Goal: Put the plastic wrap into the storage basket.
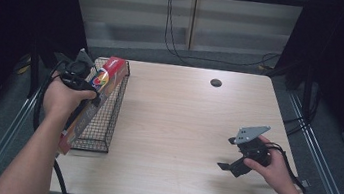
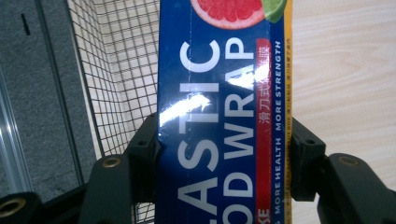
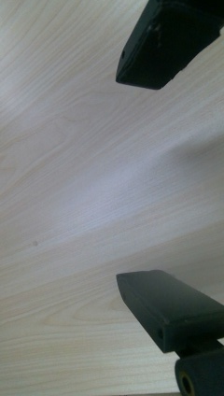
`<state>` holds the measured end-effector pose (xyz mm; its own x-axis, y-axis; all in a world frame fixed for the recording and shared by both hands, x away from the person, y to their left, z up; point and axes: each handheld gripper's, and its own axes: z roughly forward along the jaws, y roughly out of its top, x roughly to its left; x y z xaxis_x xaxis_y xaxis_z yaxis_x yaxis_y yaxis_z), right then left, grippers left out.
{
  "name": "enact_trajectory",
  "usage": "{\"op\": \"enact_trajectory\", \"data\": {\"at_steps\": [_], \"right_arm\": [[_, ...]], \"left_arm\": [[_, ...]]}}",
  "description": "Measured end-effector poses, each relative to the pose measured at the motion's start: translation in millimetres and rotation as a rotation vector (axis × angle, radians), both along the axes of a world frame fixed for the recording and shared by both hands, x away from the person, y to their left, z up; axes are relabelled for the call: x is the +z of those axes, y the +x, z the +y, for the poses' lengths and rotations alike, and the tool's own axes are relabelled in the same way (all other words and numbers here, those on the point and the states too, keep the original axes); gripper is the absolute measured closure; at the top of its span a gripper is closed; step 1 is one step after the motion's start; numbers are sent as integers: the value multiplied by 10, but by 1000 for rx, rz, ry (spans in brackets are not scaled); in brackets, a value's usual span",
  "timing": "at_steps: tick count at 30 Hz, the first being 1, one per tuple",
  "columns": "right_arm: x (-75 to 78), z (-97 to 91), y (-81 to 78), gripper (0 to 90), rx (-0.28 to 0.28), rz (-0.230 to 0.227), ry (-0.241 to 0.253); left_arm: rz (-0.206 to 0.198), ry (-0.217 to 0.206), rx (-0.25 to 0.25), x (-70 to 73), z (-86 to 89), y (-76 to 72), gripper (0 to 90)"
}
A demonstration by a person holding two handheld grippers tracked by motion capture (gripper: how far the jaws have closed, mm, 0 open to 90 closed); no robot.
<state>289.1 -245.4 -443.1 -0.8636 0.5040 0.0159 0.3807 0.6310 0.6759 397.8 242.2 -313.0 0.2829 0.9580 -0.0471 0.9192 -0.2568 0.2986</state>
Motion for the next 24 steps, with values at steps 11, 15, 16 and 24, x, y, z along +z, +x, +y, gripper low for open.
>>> {"op": "enact_trajectory", "data": {"at_steps": [11, 15, 16, 24], "right_arm": [[7, 7, -1, 45, -2, -5, -4], [6, 6, 1, 44, 0, -6, -4], [7, 6, 0, 44, -2, -8, -5], [5, -4, -8, 44, 1, -10, -8]], "left_arm": [[-11, 0, 160, -82, 119, -27, 427], [-2, 22, 172, -157, 108, -22, 427], [7, 9, 190, -178, 89, -20, 426], [21, 5, 225, -333, 68, 10, 424]]}}
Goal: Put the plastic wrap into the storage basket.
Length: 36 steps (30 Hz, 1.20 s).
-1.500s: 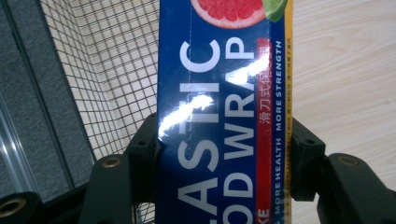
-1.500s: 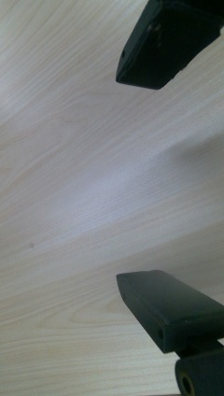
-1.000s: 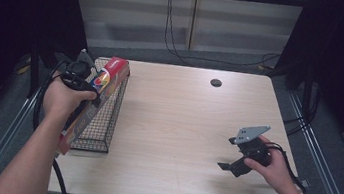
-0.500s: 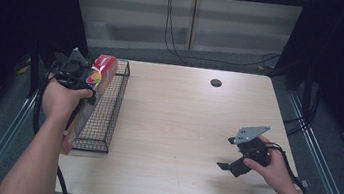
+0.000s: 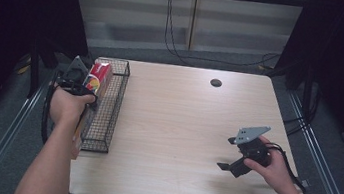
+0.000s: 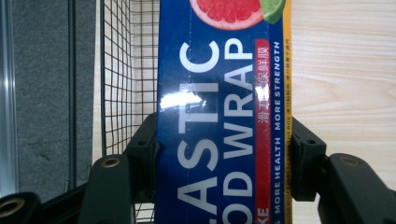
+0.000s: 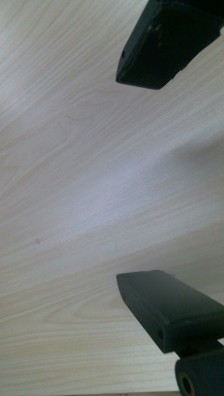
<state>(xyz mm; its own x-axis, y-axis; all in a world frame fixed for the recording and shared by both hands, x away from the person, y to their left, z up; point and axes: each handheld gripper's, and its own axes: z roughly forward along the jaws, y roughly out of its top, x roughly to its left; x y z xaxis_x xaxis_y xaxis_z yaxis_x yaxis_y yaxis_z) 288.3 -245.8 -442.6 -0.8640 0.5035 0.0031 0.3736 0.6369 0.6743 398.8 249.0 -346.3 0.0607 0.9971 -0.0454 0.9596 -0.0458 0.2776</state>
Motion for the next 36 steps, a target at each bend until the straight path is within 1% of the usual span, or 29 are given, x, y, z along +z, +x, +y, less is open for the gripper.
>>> {"op": "enact_trajectory", "data": {"at_steps": [1, 2, 3, 4, 5, 8, 9, 10, 11, 12, 13, 14, 16, 17, 18, 20, 21, 24, 29, 31, 33, 34, 36], "right_arm": [[-6, -1, 4, 44, 5, 1, 5], [-7, -2, -1, 44, 2, -4, -3], [-8, -1, -4, 44, 5, 6, 2], [-10, -2, -2, 44, 7, 1, 0], [-9, 1, -7, 44, 2, 7, 3], [-10, 2, -7, 44, 6, 3, 4], [-11, 3, -9, 44, 5, 2, 2], [-16, 1, -8, 44, 11, 3, 4], [-16, 2, -10, 44, 6, 5, 2], [-20, -1, -8, 44, 7, -2, -6], [-25, 0, -6, 44, 12, 3, 1], [-27, 1, -7, 44, 7, -2, -7], [-33, 3, -8, 44, 13, 1, -7], [-35, 4, -8, 44, 16, 1, -7], [-39, 7, -9, 44, 16, 0, -4], [-37, 7, -15, 44, 9, 0, -15], [-38, 6, -14, 44, 7, -2, -17], [-48, 8, -13, 44, 19, 4, -17], [-56, 12, -8, 44, 20, 2, -9], [-52, 13, -16, 44, 14, 1, -22], [-54, 11, -15, 43, 22, 2, -17], [-54, 12, -19, 43, 15, 5, -15], [-53, 9, -18, 43, 16, 4, -13]], "left_arm": [[3, 0, 7, -15, -11, 2, 424], [2, 0, 8, -30, -16, 7, 424], [4, -1, 9, -48, -25, 12, 424], [9, -5, 16, -65, -36, 15, 423], [12, -8, 17, -83, -40, 19, 423], [18, 0, 22, -139, -55, 33, 421], [22, -5, 23, -157, -59, 37, 421], [20, -1, 21, -175, -60, 42, 421], [25, -7, 32, -194, -71, 45, 420], [28, -2, 20, -211, -63, 52, 419], [32, -8, 34, -234, -75, 55, 419], [40, -8, 31, -255, -77, 63, 418], [45, 1, 37, -303, -87, 76, 417], [55, 1, 41, -323, -90, 82, 417], [59, 2, 36, -344, -82, 93, 417], [68, 1, 47, -375, -85, 107, 416], [63, 10, 49, -395, -82, 113, 415], [79, 16, 46, -424, -76, 128, 413], [77, 22, 43, -473, -81, 139, 408], [87, 22, 29, -497, -79, 139, 405], [84, 11, 39, -491, -72, 131, 400], [76, 5, 36, -480, -70, 127, 396], [16, -4, 34, -397, -59, 120, 372]]}}
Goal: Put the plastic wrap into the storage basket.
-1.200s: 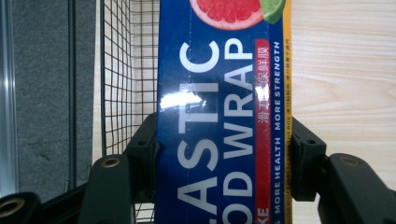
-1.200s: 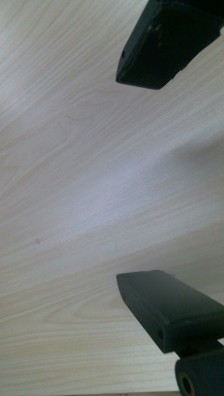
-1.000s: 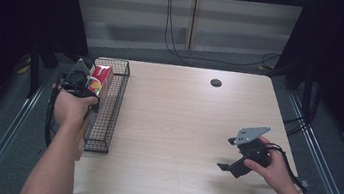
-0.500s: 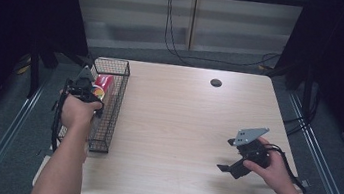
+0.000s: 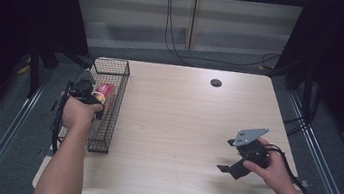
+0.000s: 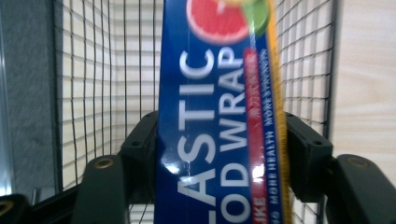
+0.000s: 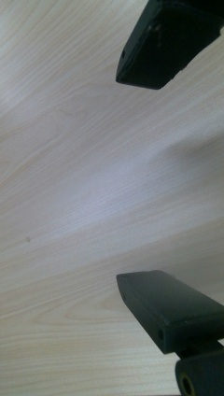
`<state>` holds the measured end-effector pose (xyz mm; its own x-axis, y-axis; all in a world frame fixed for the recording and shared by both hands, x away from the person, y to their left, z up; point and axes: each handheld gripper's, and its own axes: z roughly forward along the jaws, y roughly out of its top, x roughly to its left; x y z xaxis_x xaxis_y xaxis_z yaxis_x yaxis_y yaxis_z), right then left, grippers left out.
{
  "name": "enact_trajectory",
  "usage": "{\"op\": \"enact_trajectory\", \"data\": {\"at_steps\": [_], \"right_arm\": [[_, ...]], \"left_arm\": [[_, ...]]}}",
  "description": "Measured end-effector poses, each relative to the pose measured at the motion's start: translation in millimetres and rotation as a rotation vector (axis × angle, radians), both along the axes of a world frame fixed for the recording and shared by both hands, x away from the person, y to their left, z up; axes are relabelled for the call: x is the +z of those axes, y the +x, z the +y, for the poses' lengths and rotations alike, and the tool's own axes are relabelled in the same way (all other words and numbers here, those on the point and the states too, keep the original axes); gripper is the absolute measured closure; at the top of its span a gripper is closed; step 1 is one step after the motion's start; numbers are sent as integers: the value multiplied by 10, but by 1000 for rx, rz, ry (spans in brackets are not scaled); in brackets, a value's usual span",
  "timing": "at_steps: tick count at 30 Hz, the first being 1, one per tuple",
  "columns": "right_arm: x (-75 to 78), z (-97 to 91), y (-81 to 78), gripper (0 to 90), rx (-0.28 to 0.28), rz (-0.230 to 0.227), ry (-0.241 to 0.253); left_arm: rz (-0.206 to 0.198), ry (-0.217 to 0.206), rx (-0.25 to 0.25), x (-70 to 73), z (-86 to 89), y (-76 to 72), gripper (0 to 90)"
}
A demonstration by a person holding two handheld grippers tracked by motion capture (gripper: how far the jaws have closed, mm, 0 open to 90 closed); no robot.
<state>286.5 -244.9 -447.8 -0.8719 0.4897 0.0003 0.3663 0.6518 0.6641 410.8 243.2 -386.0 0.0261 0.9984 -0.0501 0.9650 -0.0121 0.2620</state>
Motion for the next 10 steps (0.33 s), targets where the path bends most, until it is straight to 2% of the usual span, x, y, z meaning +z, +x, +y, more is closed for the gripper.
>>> {"op": "enact_trajectory", "data": {"at_steps": [2, 6, 8, 10], "right_arm": [[1, -2, -2, 43, -1, 0, -2], [3, -6, 2, 43, -3, -7, -3], [3, -6, 2, 43, -2, -4, -2], [-1, -2, 4, 43, -4, -3, -3]], "left_arm": [[-26, 10, -36, 107, -7, 3, 330], [-93, -21, -59, 295, -39, -19, 232], [-118, -42, -82, 349, -57, -28, 229], [-133, -46, -104, 382, -78, -35, 220]]}}
